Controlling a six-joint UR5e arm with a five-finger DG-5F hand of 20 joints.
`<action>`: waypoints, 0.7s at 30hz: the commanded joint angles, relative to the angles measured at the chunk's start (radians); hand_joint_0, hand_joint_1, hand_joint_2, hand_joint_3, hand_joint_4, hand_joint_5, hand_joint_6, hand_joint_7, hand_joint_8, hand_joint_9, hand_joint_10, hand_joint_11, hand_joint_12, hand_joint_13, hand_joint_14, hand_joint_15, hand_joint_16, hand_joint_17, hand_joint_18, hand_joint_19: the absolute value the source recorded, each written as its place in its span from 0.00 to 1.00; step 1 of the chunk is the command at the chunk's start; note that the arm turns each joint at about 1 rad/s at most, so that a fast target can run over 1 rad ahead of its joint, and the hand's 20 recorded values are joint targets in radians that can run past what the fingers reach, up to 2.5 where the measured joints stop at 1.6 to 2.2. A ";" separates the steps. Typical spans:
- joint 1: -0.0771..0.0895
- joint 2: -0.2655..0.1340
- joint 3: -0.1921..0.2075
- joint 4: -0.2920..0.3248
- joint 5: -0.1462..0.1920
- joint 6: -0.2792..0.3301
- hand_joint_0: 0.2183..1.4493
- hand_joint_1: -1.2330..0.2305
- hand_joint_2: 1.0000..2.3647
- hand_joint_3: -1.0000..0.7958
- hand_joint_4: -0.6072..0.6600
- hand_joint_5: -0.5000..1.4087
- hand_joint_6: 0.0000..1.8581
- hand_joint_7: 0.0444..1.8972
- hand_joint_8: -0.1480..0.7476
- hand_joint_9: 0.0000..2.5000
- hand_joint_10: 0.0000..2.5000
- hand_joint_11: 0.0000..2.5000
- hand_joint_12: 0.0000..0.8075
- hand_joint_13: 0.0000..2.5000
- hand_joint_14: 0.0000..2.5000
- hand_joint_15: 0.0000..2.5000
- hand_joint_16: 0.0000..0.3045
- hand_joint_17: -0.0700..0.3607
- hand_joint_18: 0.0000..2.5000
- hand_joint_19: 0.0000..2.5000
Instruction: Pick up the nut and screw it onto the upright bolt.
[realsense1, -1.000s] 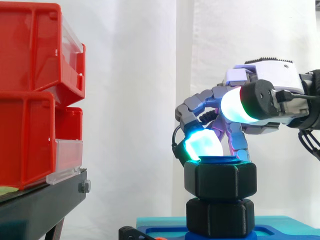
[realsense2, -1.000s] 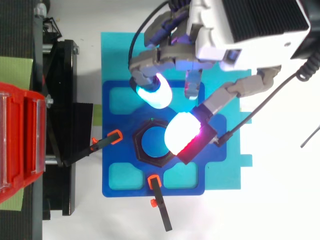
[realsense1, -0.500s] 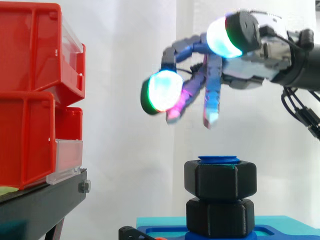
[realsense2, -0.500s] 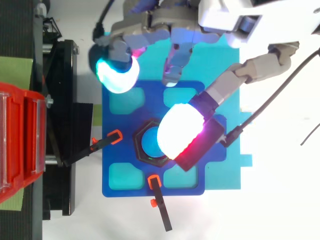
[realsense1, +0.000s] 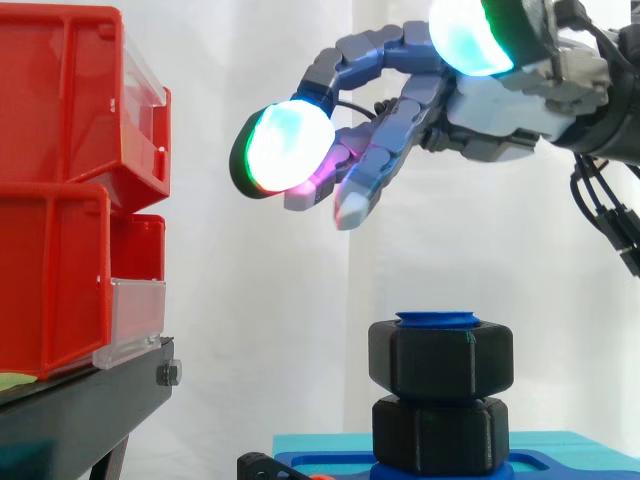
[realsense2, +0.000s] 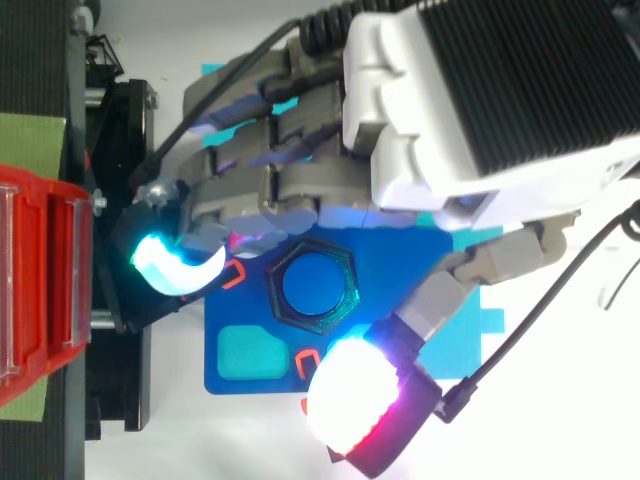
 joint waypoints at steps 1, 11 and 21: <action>0.007 0.000 -0.031 0.002 0.005 0.001 0.22 0.61 0.00 0.28 0.66 0.20 0.27 0.30 0.42 0.34 0.00 0.00 0.33 0.20 0.00 0.00 0.09 0.30 0.08 0.03; 0.013 -0.001 -0.044 0.001 0.009 0.001 0.22 0.61 0.00 0.28 0.62 0.18 0.27 0.28 0.40 0.27 0.00 0.00 0.35 0.12 0.00 0.00 0.09 0.31 0.00 0.00; 0.017 0.000 -0.071 -0.016 0.008 0.001 0.21 0.61 0.00 0.28 0.63 0.18 0.27 0.29 0.41 0.27 0.00 0.00 0.36 0.11 0.00 0.00 0.10 0.32 0.00 0.00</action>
